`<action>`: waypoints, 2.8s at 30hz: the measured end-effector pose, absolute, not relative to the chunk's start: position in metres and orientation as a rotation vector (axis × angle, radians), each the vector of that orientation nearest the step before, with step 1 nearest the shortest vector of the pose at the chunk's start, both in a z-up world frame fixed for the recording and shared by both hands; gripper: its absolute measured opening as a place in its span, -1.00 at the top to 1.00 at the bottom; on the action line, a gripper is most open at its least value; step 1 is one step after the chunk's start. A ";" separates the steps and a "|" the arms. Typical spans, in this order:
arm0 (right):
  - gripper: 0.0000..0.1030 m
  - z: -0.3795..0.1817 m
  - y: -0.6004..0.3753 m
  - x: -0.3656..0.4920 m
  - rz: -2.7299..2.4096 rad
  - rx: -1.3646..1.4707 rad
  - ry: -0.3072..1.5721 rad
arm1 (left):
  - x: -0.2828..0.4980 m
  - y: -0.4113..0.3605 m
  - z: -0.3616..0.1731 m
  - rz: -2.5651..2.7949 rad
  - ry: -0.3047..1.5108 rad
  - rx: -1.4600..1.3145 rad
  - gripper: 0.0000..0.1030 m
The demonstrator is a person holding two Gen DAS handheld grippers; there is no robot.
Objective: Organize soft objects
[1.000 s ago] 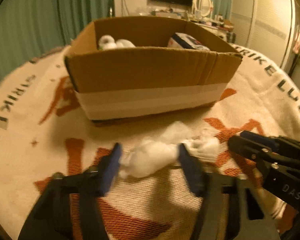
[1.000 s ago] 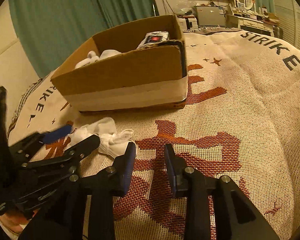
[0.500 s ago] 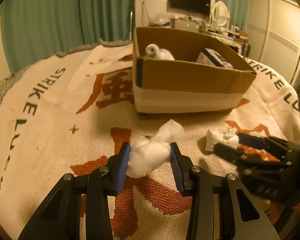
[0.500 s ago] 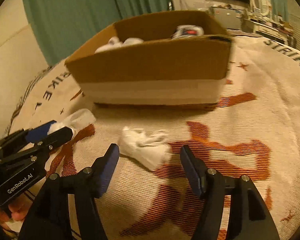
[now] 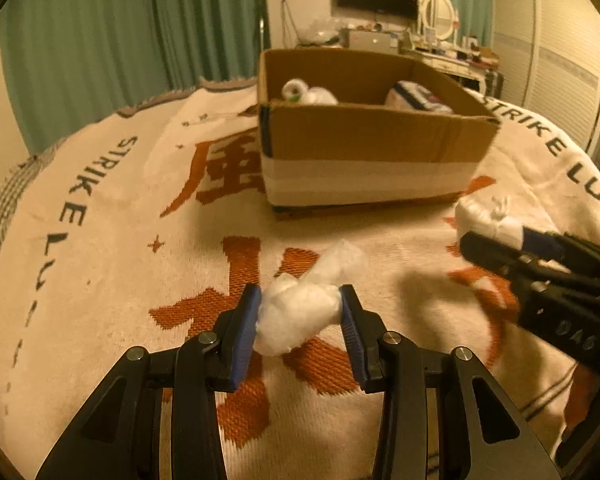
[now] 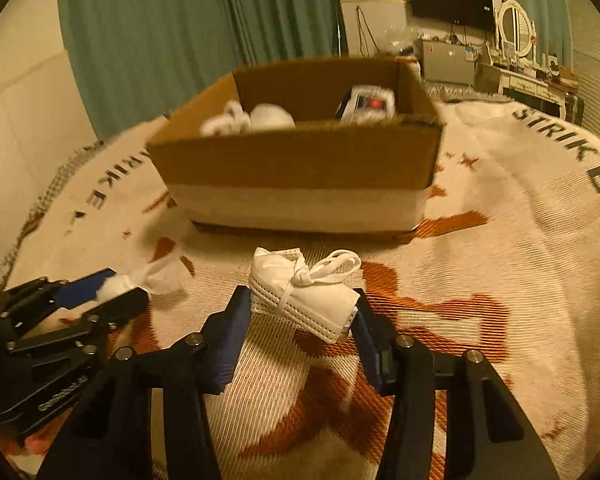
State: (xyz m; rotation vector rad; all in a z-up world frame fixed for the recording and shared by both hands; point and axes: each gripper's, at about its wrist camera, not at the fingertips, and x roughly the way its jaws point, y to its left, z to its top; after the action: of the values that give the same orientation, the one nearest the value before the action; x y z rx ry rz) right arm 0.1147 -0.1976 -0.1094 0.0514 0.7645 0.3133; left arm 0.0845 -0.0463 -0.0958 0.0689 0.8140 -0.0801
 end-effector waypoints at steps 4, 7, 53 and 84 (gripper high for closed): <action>0.08 -0.081 -0.210 0.098 0.328 0.057 0.716 | 0.072 -0.054 -0.066 -0.118 0.773 0.070 0.24; 0.08 -0.053 -0.219 0.093 0.341 0.082 0.685 | 0.066 -0.060 -0.035 -0.138 0.719 0.077 0.24; -0.72 0.164 -0.246 0.171 0.239 -0.016 0.483 | 0.115 -0.046 0.150 -0.040 0.338 0.093 -0.77; -1.00 0.046 -0.241 -0.010 0.208 0.054 0.309 | -0.026 -0.033 0.048 0.017 0.282 0.003 -0.86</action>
State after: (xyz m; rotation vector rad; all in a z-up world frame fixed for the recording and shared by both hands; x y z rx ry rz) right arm -0.0095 -0.2407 0.0459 0.0537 0.3090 0.2082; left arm -0.0256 -0.0327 0.0477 0.0035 0.2815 0.0170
